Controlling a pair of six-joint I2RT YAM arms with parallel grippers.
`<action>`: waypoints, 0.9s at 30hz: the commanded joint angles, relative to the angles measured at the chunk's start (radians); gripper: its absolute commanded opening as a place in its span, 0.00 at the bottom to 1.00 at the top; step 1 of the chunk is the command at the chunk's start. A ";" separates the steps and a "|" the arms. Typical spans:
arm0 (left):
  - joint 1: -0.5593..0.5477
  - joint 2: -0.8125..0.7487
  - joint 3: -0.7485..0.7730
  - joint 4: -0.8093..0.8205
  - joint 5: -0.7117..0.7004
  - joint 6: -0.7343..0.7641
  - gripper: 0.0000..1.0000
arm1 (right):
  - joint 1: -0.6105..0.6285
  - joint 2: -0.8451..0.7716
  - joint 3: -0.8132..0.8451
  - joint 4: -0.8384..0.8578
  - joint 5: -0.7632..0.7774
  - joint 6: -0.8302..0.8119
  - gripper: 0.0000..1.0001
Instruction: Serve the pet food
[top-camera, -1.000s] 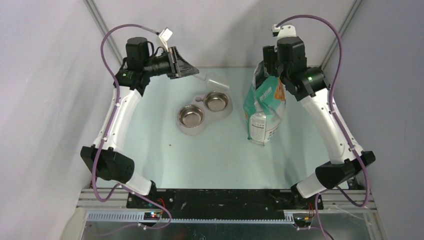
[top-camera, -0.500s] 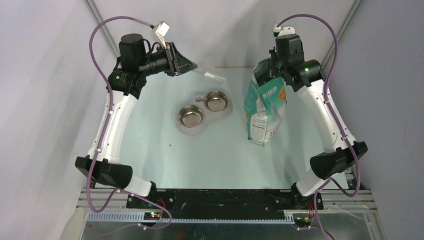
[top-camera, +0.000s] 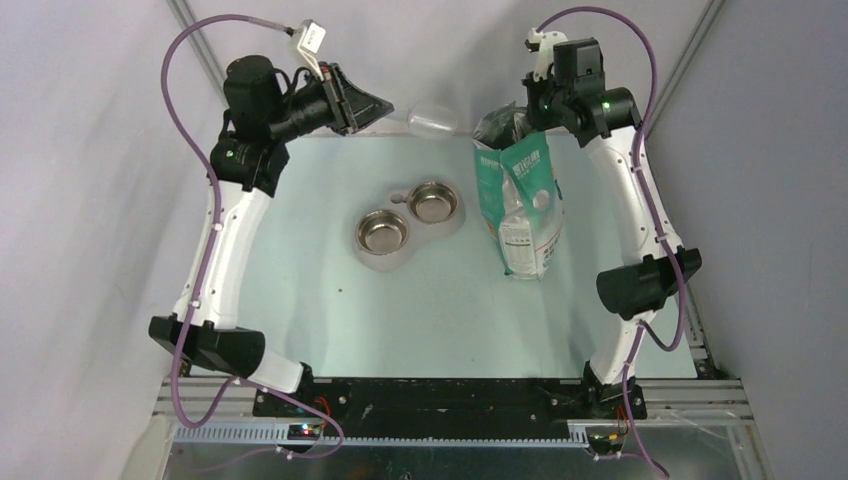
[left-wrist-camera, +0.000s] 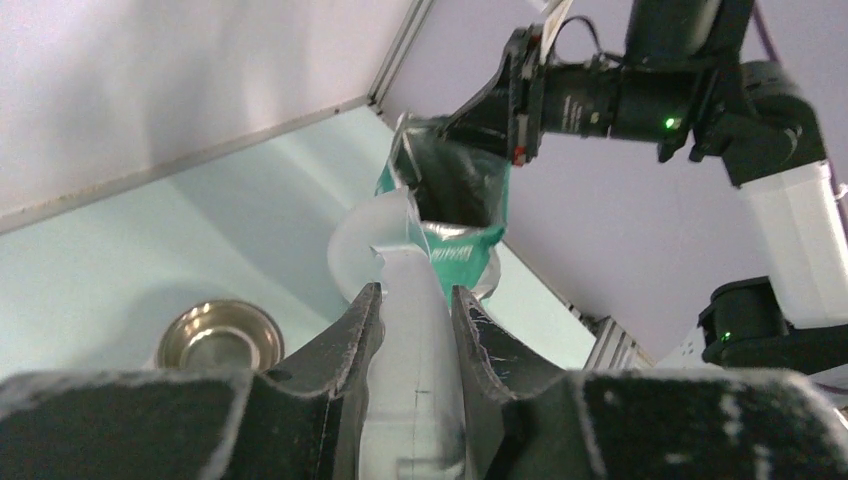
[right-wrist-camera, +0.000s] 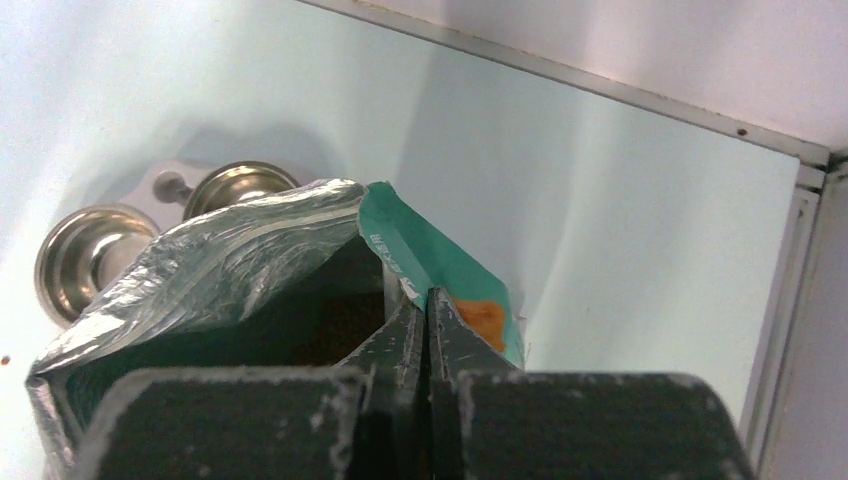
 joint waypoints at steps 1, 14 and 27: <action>-0.031 -0.004 0.057 0.162 0.028 -0.053 0.00 | 0.036 -0.057 0.084 0.238 -0.106 -0.080 0.00; -0.209 0.152 0.295 -0.171 -0.070 0.229 0.00 | 0.123 -0.148 -0.044 0.234 -0.178 -0.105 0.00; -0.309 0.320 0.428 -0.349 -0.269 0.316 0.00 | 0.185 -0.183 -0.113 0.197 -0.075 -0.033 0.00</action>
